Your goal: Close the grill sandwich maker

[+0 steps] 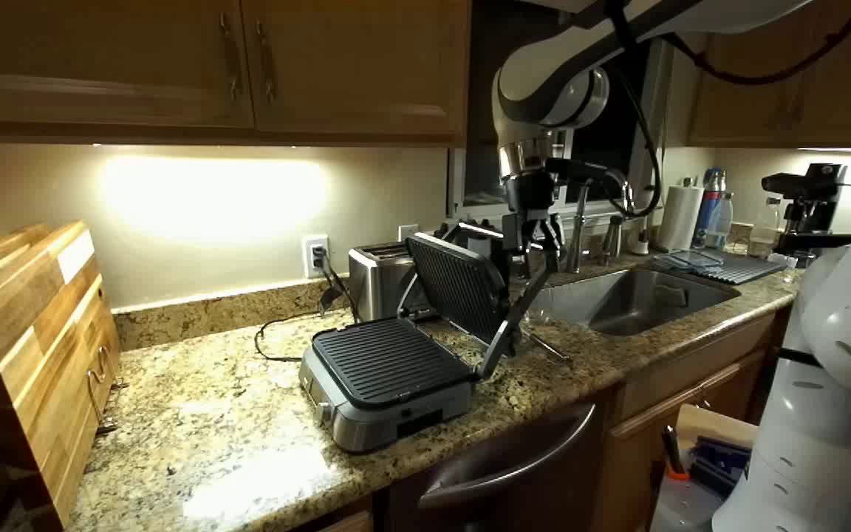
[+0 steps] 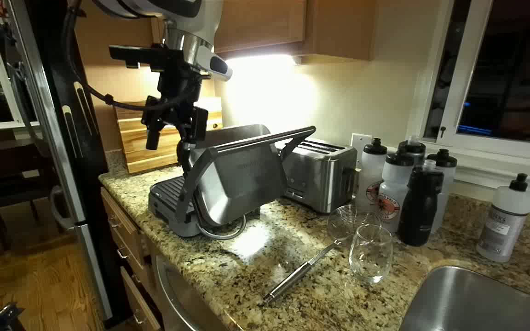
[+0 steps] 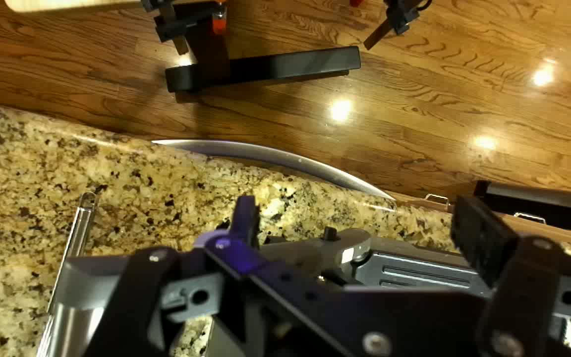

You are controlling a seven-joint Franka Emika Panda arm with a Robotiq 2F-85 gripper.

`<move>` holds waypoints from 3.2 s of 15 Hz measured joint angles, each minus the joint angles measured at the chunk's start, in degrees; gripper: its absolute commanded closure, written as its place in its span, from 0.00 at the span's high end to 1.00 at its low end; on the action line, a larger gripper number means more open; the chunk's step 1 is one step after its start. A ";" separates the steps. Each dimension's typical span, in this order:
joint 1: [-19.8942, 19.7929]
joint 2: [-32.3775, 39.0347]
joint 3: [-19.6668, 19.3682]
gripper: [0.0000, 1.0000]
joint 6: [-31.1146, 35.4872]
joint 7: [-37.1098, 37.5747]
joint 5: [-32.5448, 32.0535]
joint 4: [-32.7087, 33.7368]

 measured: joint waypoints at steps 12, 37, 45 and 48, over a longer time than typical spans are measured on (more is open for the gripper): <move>-0.09 0.04 0.21 1.00 0.00 0.00 -0.02 0.00; -7.59 1.49 -1.65 1.00 22.56 5.06 -9.82 3.97; -7.49 8.46 -1.59 1.00 22.80 5.02 -9.36 8.97; -7.48 9.84 -1.57 1.00 22.80 4.99 -8.85 9.54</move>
